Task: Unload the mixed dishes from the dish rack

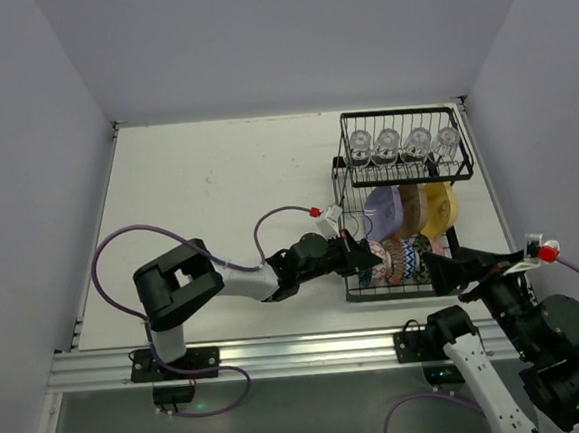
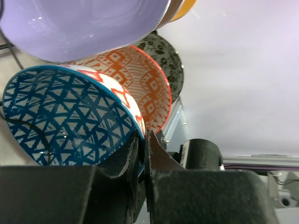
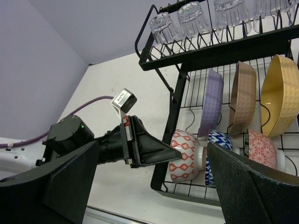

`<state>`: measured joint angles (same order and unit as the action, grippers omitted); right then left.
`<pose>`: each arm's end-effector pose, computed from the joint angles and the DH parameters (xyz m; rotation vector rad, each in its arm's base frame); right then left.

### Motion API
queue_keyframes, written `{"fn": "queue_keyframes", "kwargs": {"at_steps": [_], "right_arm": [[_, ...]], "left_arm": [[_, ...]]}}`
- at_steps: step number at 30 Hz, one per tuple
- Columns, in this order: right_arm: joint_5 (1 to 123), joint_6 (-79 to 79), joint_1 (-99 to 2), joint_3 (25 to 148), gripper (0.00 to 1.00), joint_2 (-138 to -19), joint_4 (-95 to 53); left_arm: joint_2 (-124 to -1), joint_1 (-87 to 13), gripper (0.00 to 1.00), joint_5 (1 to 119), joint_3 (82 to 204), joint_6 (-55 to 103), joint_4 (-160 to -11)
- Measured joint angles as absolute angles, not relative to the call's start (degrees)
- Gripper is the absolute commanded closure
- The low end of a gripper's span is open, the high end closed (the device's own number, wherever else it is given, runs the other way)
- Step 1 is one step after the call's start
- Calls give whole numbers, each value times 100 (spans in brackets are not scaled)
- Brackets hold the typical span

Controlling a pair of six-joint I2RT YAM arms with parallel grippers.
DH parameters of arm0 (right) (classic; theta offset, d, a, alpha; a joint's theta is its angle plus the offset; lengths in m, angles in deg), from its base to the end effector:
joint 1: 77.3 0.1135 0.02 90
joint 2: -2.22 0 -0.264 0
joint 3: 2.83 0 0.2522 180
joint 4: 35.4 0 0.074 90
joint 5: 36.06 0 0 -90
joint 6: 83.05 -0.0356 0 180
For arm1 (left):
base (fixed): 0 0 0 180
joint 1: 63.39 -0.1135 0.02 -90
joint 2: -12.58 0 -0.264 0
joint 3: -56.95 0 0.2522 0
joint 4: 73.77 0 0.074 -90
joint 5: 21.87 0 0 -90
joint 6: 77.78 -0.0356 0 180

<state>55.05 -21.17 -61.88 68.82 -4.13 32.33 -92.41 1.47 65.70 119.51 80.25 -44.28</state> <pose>-0.0267 -0.0066 0.3672 0.1669 1.6382 0.6001 0.1606 -0.3457 0.1738 -0.0231 2.1478 -1.5858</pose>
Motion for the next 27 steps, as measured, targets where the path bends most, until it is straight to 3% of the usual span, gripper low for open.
{"fn": "queue_keyframes", "kwargs": {"at_steps": [12,27], "right_arm": [[5524,-2113,-6188,6882,1,-413,3131],[5653,-2111,-6188,6856,1,-413,3019]], "left_arm": [[-9687,3,100,6211,11638,8690,-2846],[-9197,7,100,6246,11153,8650,-2829]]}}
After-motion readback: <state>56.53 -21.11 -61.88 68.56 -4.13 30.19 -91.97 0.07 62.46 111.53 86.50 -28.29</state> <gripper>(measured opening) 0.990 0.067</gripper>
